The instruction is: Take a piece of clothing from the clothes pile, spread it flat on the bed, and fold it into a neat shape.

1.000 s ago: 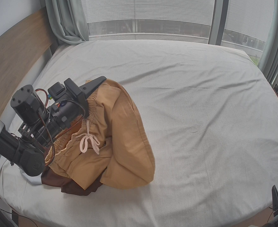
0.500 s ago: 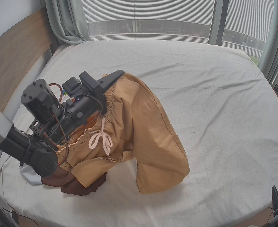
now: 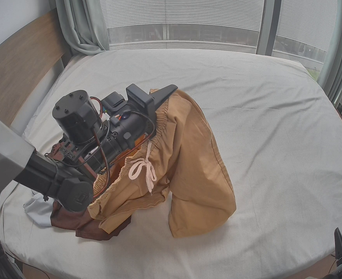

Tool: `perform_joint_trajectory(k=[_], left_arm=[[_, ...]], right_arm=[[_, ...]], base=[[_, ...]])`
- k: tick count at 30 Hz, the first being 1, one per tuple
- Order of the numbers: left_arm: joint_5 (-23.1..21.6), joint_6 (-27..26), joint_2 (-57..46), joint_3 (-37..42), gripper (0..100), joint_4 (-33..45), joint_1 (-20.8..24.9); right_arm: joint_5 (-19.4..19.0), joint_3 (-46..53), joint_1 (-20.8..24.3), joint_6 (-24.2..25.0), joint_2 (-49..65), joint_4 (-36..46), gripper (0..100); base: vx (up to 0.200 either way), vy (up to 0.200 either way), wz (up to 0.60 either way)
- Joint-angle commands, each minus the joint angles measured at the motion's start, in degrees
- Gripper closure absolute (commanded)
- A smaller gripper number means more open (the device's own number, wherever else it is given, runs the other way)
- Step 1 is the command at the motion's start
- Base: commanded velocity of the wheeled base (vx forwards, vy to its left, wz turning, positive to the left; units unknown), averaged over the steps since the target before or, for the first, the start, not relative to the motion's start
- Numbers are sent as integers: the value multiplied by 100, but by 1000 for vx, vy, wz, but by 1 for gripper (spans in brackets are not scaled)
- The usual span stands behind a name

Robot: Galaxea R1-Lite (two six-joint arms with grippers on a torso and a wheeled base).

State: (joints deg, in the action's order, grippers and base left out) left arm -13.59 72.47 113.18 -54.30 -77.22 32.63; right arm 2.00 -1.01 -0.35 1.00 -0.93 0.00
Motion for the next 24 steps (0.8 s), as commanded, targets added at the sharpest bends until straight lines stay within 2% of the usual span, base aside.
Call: perform_joint_trajectory(k=[1,11,24], left_arm=[[50,-5,187,-406,100,216,41],[76,4,495,-934,100,365,516],[94,-14,846,-1786,100,1103,964]], right_arm=[[2,101,0,-3,75,0,0],[2,101,0,-3,75,0,0],[2,101,0,-3,75,0,0]], base=[[0,0,0],[0,0,0],[0,0,0]])
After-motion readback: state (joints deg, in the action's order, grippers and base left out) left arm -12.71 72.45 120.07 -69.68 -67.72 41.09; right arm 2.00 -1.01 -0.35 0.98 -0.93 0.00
